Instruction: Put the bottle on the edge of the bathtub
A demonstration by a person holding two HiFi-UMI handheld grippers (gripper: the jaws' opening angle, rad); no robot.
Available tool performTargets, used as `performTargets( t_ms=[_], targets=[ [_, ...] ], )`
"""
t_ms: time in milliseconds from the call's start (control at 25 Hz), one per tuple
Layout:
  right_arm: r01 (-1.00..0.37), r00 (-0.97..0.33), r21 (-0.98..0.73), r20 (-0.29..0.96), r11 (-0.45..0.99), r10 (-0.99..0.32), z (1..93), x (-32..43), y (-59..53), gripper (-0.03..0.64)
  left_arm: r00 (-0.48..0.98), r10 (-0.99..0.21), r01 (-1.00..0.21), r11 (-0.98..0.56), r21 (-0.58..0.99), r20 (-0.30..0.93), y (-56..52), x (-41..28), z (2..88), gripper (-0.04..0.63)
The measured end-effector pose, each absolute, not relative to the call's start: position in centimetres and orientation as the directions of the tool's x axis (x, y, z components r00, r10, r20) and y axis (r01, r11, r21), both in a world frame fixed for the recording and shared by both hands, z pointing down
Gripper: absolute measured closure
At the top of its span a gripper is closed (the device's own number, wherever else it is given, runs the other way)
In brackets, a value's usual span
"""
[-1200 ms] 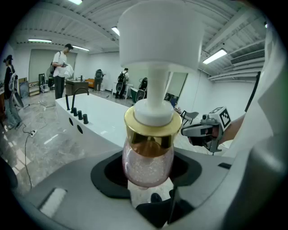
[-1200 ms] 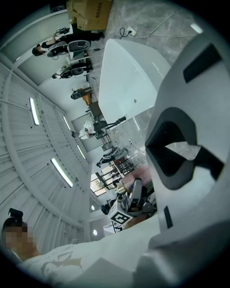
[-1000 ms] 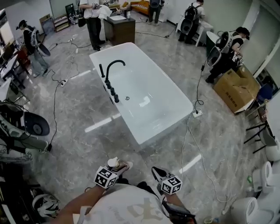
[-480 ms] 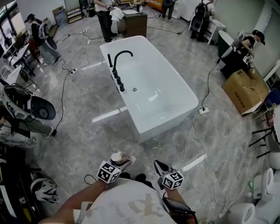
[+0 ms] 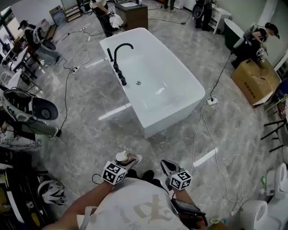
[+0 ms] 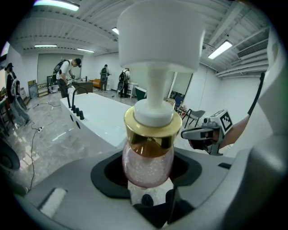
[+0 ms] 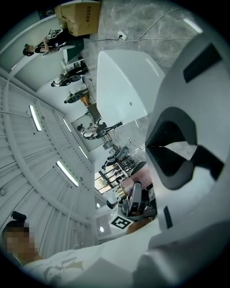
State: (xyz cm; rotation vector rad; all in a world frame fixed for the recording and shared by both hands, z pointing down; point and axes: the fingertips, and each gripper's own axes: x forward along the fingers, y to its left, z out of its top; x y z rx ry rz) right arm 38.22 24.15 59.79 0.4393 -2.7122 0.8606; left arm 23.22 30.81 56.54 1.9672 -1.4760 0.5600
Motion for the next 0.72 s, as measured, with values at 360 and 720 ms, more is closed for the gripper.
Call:
performTargets(
  t_ms=[360,720],
  targets=[
    [-0.320,-0.929,-0.524,0.336,0.789,-0.153,60.1,37.3,23.9,0.611,0.272,-0.695,-0.962,-0.191,0.193,0.666,30.4,23.2,55.9,0.377],
    [-0.277,-0.939,-0.516,0.324,0.811,-0.114,59.6,34.1,23.7,0.611,0.229,-0.723,-0.972,-0.200,0.120,0.652,31.2,21.1,54.5,0.377]
  ],
)
